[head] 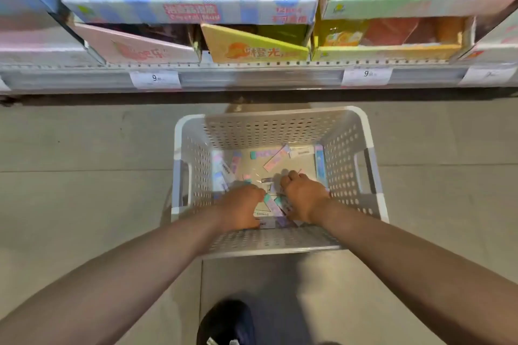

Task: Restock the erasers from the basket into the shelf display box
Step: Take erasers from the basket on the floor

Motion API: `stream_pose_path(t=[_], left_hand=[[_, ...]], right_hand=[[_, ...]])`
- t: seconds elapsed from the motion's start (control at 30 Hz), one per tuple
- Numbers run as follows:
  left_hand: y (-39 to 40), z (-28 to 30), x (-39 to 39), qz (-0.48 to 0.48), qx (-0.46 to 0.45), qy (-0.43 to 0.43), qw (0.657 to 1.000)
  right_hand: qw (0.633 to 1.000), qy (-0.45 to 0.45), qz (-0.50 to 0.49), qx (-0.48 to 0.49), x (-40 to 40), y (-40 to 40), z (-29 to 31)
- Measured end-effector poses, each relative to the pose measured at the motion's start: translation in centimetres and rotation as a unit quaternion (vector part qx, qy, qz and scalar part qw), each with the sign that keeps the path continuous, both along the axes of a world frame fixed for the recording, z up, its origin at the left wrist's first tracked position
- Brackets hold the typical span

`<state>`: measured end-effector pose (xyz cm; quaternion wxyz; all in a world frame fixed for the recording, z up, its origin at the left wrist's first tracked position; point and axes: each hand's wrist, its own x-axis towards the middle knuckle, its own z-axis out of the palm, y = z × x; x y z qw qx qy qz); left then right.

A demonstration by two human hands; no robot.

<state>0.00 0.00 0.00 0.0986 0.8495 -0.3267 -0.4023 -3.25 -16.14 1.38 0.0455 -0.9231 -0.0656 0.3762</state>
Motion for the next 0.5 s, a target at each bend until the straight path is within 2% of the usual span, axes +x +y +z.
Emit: stream_pose_path(t=[0.13, 0.23, 0.4, 0.5], left_hand=[[-1.2, -0.4, 0.0, -0.135, 0.066, -0.087, 0.985], [-2.0, -0.6, -0.1, -0.193, 0.094, -0.114, 0.97], [-2.2, -0.9, -0.5, -0.203, 0.119, -0.102, 0.966], [-2.7, -0.7, -0.5, -0.195, 0.131, -0.085, 0.968]], right_hand=[[0.998, -0.013, 0.038, -0.055, 0.3, 0.1, -0.4], [0.997, -0.008, 0.042, -0.06, 0.6, -0.2, -0.2], [0.999, 0.028, -0.002, -0.027, 0.8, -0.3, 0.1], [1.0, 0.02, -0.019, 0.0, 0.8, -0.1, -0.4]])
